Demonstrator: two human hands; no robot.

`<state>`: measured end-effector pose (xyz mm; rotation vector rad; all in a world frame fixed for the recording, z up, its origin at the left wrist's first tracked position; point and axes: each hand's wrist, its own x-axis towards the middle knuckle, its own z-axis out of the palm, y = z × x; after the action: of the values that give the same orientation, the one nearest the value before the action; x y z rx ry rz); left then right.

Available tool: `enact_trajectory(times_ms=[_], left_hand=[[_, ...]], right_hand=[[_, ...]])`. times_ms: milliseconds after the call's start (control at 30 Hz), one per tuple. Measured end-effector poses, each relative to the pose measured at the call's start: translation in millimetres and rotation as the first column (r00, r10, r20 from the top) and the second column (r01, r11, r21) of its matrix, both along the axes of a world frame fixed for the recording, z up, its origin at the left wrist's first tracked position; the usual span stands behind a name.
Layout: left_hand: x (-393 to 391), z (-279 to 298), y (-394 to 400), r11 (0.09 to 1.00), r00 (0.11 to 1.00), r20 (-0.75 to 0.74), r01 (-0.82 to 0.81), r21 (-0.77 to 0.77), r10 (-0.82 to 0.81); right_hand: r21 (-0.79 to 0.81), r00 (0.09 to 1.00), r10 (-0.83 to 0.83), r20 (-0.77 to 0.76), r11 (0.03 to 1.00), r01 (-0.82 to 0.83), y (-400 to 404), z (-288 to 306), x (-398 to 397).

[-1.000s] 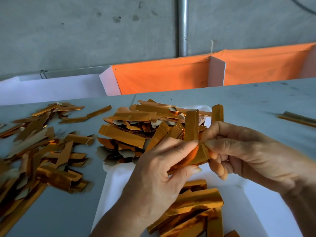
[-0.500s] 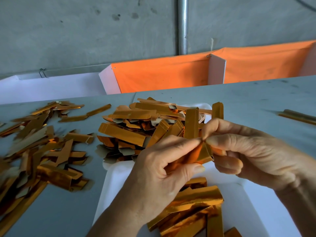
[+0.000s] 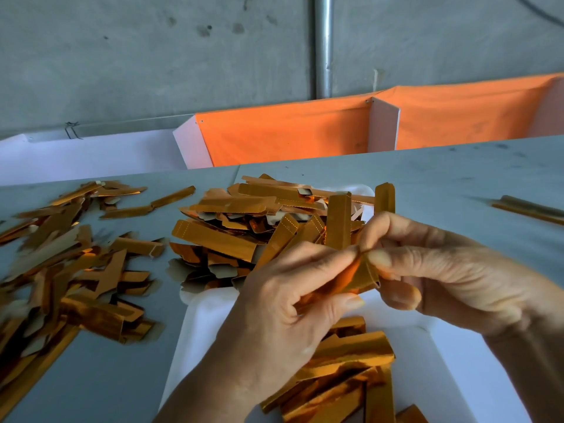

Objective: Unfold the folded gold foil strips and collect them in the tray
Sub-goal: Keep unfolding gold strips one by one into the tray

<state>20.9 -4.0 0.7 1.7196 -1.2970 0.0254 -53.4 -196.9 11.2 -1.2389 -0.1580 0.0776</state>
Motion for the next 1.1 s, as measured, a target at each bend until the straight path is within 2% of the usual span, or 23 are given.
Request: enact_trajectory(times_ms=[67, 133, 267, 367, 600, 800, 933, 1100], left_hand=[[0.1, 0.6, 0.5, 1.000, 0.999, -0.038, 0.016, -0.017, -0.017], [0.7, -0.3, 0.1, 0.999, 1.000, -0.003, -0.021, -0.031, 0.021], [1.0, -3.9, -1.9, 0.992, 0.990, 0.065, -0.120, -0.042, 0.123], [1.8, -3.8, -1.9, 0.987, 0.984, 0.085, -0.154, -0.043, 0.157], [2.1, 0.4, 1.1, 0.988, 0.981, 0.122, -0.148, -0.034, 0.151], [1.6, -0.9, -1.1, 0.982, 0.955, 0.240, -0.188, 0.025, 0.177], [2.8, -0.4, -0.6, 0.985, 0.962, 0.217, -0.173, 0.027, 0.163], [1.0, 1.9, 1.0, 0.995, 0.987, 0.129, -0.099, -0.001, 0.098]], right_hand=[[0.070, 0.999, 0.031, 0.010, 0.997, -0.032, 2.5, -1.2, 1.8], [0.079, 1.000, 0.014, -0.001, 0.997, -0.014, 5.4, -1.5, 3.1], [-0.014, 0.993, -0.112, -0.019, 0.994, 0.112, 10.2, 1.7, 2.9], [-0.085, 0.980, -0.198, 0.026, 0.976, 0.200, 14.3, 2.9, 3.5], [-0.068, 0.985, -0.167, 0.046, 0.983, 0.170, 13.5, 5.0, 2.2], [-0.242, 0.975, -0.214, 0.054, 0.945, 0.221, 14.1, 2.5, 3.7], [-0.123, 0.988, -0.150, 0.044, 0.980, 0.154, 10.7, 3.2, 2.1], [-0.056, 0.996, -0.079, 0.040, 0.995, 0.082, 8.4, 3.1, 0.8]])
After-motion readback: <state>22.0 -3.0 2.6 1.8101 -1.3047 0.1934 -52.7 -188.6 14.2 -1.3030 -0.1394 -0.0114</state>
